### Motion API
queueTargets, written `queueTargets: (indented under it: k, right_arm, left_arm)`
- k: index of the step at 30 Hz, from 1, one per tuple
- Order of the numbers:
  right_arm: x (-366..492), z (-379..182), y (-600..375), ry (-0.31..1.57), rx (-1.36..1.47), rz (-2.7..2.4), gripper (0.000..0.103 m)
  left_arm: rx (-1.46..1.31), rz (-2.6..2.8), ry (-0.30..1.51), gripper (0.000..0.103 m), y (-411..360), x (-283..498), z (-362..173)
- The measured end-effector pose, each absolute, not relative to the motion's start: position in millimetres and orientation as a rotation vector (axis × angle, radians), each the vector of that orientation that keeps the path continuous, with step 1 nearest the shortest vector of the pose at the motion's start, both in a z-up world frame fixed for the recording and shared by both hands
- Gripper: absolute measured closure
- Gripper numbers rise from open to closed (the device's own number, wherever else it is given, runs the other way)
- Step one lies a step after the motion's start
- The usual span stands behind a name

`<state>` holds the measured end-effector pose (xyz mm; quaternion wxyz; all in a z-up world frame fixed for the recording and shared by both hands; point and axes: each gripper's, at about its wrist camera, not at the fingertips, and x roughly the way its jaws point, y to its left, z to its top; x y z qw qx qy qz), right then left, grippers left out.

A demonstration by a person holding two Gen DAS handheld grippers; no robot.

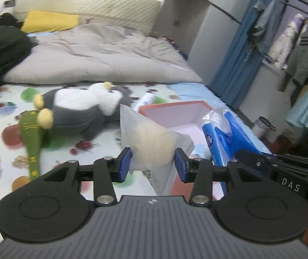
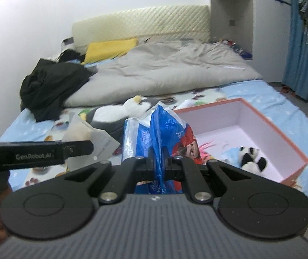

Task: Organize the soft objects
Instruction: 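Carry the tissue pack with the left tool while the right tool carries the blue bag over the box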

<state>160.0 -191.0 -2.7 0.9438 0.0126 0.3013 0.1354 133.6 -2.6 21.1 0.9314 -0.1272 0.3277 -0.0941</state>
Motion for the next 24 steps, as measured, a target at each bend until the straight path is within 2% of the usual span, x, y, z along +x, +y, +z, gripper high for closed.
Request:
queueTargets:
  k: [11,24]
  right_arm:
    - [170,3,-242,0.616,0.07,0.159,0.095]
    - [246,-34,-287,0.731,0.125,0.092,0.095]
  left_arm:
    - [-0.25,-0.3,0.705,0.053,-58,170,27]
    - [-0.202,-0.338,0.855,0.053,-112,288,-20]
